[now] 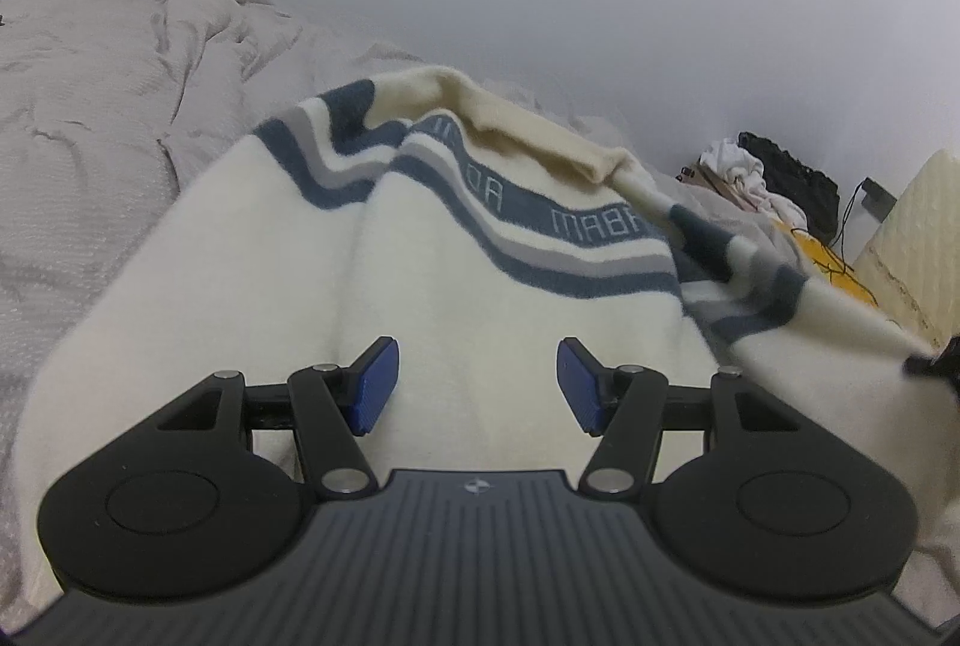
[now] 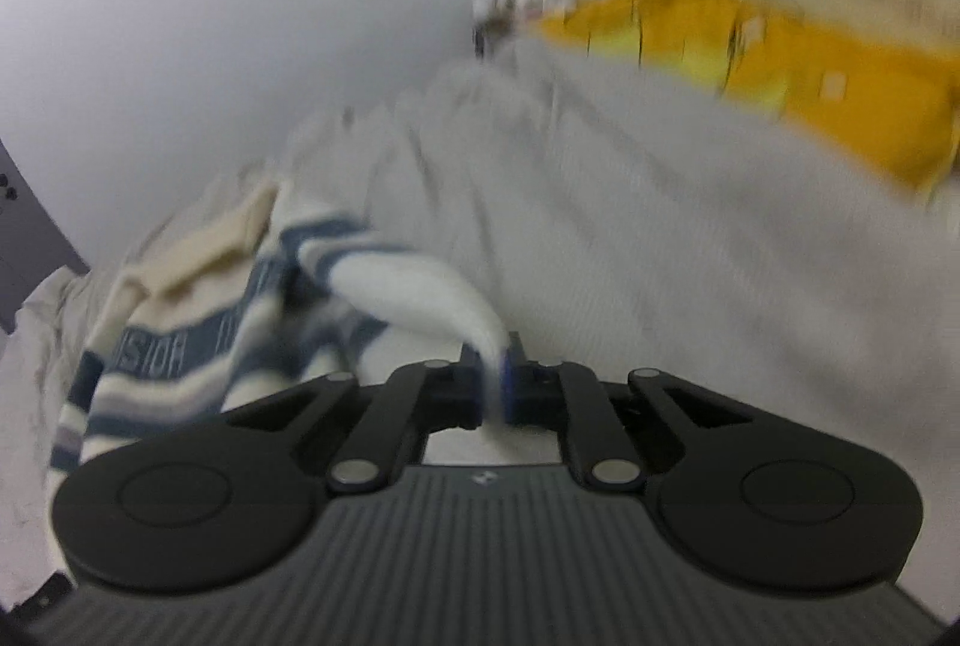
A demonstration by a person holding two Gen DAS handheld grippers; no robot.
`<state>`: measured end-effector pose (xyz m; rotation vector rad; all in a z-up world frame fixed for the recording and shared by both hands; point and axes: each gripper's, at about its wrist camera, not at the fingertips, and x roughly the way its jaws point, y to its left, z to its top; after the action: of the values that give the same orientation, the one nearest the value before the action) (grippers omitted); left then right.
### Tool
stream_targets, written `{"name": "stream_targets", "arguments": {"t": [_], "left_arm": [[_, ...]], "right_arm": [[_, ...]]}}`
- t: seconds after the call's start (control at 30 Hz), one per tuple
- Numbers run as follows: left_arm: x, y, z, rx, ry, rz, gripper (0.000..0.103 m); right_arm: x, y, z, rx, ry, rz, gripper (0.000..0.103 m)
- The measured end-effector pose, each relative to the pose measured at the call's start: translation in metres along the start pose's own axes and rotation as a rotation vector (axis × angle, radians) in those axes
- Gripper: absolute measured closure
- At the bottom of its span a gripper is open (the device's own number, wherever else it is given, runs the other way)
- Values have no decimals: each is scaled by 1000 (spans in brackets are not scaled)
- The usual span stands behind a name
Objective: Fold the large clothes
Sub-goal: 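Pull the sleeve outward from the body with the right gripper and release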
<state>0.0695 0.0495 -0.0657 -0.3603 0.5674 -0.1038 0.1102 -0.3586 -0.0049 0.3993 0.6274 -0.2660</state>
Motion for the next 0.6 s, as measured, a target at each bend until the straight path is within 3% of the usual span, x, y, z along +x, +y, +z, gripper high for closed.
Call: {"name": "stream_targets", "arguments": {"t": [0.13,0.37,0.6], "left_arm": [[2,1,0,-6,4,1,39],[8,4,1,-8,17,-5,40],[23,7,5,-24,30,3,40]], "right_arm": [[3,-15,51,-43,-62,-60,94],[52,-56,124,44,-57,-136,94],[140,-91,131,44,-35,-269,94]]}}
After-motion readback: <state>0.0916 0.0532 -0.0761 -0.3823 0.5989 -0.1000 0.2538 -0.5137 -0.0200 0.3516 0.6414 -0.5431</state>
